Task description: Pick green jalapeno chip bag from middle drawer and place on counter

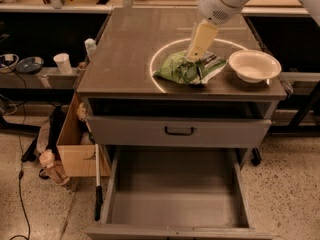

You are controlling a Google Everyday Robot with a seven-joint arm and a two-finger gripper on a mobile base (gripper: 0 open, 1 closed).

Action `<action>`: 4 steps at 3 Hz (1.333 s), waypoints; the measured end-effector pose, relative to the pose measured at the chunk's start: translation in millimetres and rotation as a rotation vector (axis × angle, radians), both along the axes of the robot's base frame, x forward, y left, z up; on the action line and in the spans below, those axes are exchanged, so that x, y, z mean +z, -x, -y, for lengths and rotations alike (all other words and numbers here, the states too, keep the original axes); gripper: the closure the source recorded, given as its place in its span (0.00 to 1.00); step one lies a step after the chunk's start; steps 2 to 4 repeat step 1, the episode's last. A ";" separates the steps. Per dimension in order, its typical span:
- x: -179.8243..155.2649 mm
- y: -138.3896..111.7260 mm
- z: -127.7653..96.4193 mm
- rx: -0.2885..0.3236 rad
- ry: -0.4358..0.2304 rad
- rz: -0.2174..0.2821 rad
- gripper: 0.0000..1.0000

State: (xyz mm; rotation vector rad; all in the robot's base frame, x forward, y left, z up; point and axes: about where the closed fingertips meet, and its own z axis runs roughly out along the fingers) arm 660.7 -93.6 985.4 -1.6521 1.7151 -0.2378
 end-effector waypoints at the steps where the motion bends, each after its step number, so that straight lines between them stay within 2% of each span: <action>1: 0.0 0.0 0.0 0.000 0.000 0.000 0.00; 4: 0.0 0.0 0.0 0.000 0.000 0.000 0.00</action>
Offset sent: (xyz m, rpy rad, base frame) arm 0.0000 0.0000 0.0000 0.0000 0.0000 0.0000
